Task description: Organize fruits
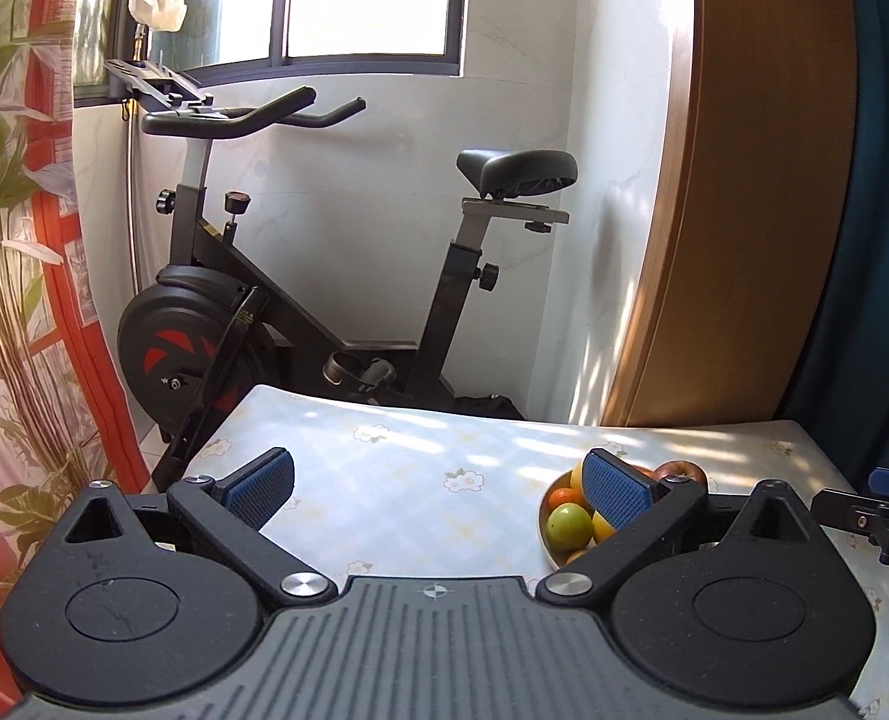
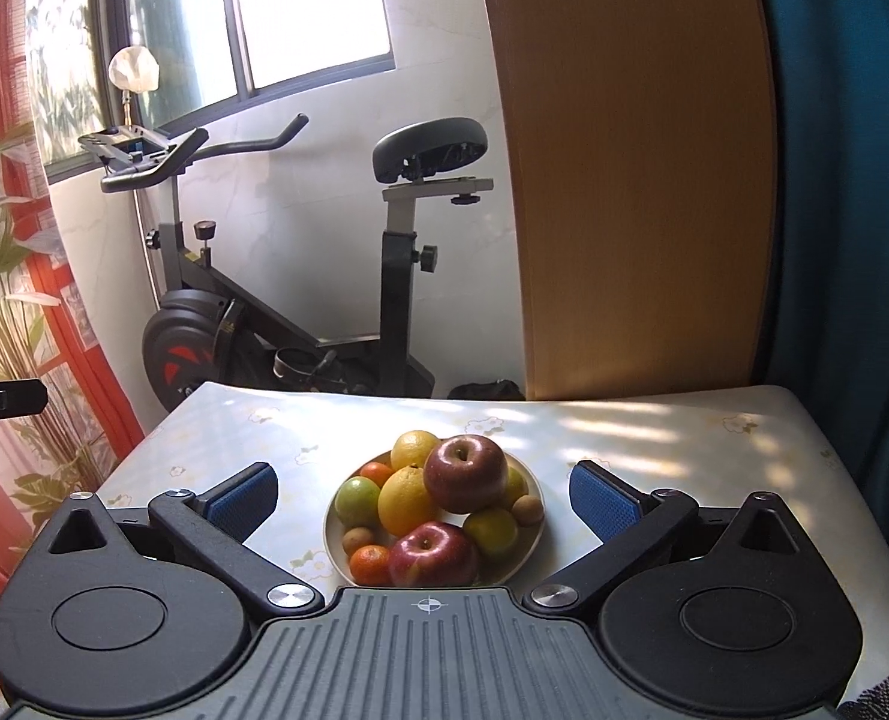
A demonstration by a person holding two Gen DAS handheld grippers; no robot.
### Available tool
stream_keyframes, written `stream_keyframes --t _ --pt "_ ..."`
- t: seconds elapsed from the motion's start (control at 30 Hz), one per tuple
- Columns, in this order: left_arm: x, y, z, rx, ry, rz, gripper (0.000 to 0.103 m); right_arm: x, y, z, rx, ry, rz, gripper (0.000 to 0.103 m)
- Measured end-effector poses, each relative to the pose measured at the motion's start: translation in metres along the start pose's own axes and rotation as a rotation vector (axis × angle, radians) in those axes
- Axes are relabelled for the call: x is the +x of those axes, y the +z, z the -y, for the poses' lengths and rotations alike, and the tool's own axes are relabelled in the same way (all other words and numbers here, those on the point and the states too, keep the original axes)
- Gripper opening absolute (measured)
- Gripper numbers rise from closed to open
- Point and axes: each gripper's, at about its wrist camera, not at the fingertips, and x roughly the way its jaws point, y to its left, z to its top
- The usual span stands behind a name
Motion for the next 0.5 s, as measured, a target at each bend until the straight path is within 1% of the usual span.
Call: stream_keyframes --t 0.03,0.1,0.23,0.5 --pt "-0.005 0.000 0.002 0.005 0.009 0.008 0.103 -0.004 0.001 0.000 0.000 -0.001 0.000 0.103" --pt "-0.010 0.001 0.003 0.008 0.005 0.015 0.103 -0.008 0.002 -0.001 0.003 -0.003 -0.002 0.103" --pt "-0.019 -0.001 0.008 0.017 -0.015 -0.010 0.103 -0.014 0.002 -0.001 -0.001 -0.012 -0.001 0.103" --pt "-0.031 -0.005 0.019 0.055 0.007 0.005 0.103 -0.020 0.005 -0.001 -0.001 -0.019 0.010 0.103"
